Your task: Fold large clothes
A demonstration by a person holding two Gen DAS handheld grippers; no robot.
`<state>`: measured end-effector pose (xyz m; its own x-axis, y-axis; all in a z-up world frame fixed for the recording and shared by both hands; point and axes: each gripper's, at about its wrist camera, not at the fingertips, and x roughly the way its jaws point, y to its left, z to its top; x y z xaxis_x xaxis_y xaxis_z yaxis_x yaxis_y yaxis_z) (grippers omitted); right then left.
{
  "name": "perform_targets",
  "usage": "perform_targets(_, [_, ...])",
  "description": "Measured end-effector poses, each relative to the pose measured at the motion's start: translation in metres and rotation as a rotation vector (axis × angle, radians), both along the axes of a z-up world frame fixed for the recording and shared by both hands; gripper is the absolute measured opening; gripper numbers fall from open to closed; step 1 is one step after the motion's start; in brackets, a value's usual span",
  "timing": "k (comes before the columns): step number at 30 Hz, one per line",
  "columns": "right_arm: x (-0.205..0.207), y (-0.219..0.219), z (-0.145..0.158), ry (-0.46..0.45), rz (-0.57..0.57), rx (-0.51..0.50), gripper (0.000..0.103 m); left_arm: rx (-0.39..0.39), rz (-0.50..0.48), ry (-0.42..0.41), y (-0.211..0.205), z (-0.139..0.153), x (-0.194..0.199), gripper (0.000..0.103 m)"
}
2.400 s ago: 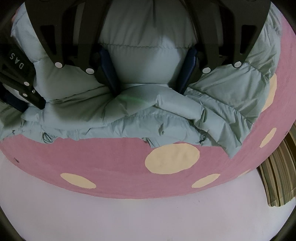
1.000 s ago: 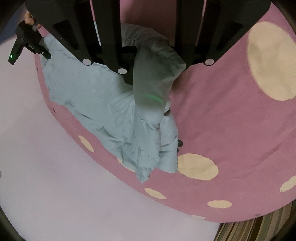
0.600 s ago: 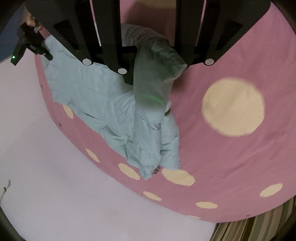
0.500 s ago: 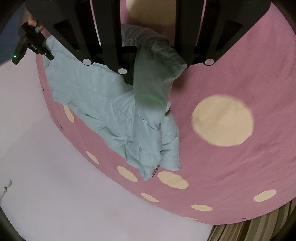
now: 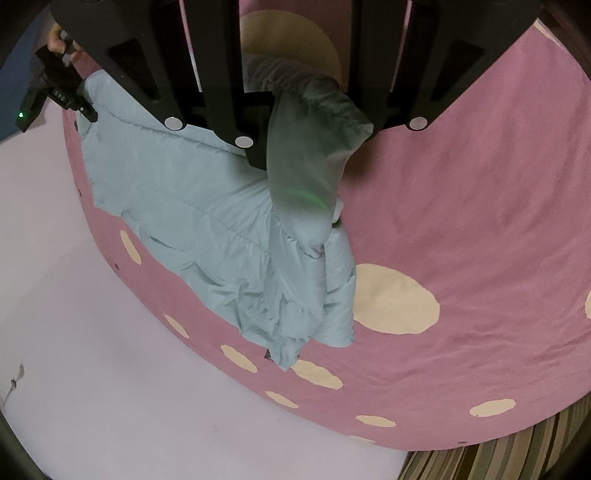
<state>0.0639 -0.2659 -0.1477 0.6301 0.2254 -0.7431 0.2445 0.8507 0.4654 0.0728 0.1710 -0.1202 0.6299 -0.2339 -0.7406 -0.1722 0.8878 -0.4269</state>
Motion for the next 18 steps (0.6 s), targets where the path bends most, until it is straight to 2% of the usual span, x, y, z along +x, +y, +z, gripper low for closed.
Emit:
perform_targets(12, [0.010,-0.006,-0.004,0.011,0.012,-0.028,0.019,0.004,0.000,0.016,0.000,-0.007,0.001,0.015])
perform_targets(18, [0.007,-0.018,-0.007,0.029,-0.012,-0.020,0.040,0.027,0.006,0.014,-0.001,-0.005,-0.003,0.029])
